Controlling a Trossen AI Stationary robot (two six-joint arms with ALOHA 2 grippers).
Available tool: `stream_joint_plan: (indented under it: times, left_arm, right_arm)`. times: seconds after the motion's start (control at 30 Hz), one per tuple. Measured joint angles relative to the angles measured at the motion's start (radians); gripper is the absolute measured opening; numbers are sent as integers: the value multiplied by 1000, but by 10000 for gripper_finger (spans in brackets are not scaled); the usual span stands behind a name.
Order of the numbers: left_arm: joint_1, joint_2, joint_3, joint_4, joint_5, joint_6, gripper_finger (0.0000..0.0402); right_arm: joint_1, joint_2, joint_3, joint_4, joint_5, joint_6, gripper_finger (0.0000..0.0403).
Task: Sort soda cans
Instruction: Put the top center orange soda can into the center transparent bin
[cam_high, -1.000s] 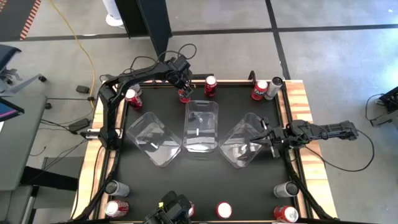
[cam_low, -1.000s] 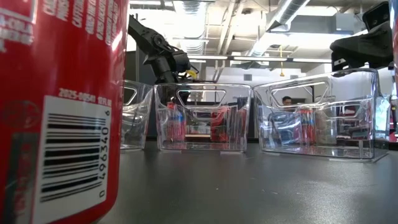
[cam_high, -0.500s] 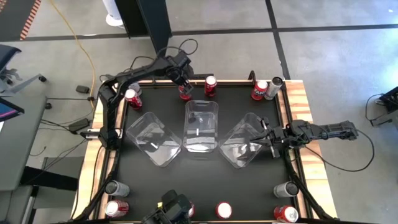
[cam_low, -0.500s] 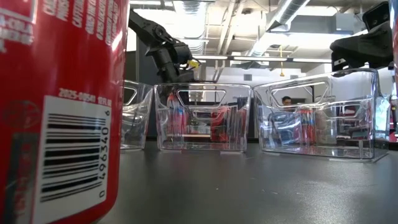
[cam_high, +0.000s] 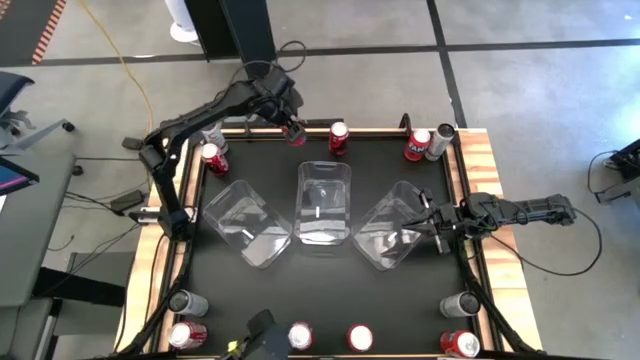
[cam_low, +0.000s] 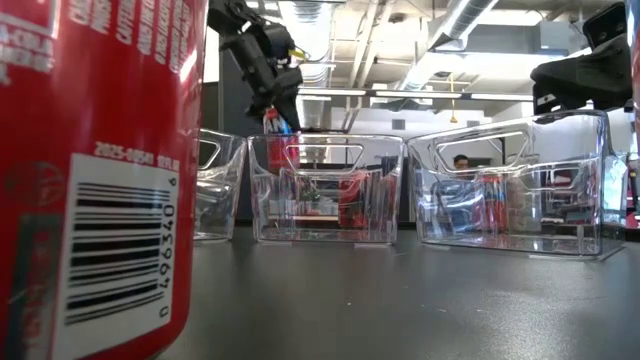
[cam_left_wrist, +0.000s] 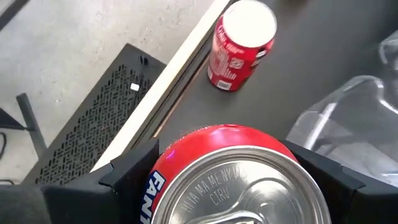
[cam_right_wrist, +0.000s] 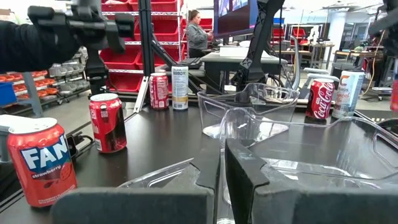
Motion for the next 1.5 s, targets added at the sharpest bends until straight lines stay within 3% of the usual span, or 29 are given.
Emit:
stream_joint_plan:
  times: [0.27, 0.7, 1.33, 1.5]
  left_arm:
    - [-75, -72, 0, -9, -6, 2, 295]
    - [-196, -75, 0, 46, -9, 49, 295]
    - [-261, -74, -1, 23, 14, 43, 295]
    - [-260, -72, -57, -1, 2, 19, 295]
  right_arm:
    - [0, 0, 0, 1, 0, 0, 44]
    - [0, 0, 0, 5, 0, 0, 44]
    - [0, 0, 0, 9, 0, 0, 44]
    - [0, 0, 0, 9, 0, 0, 44]
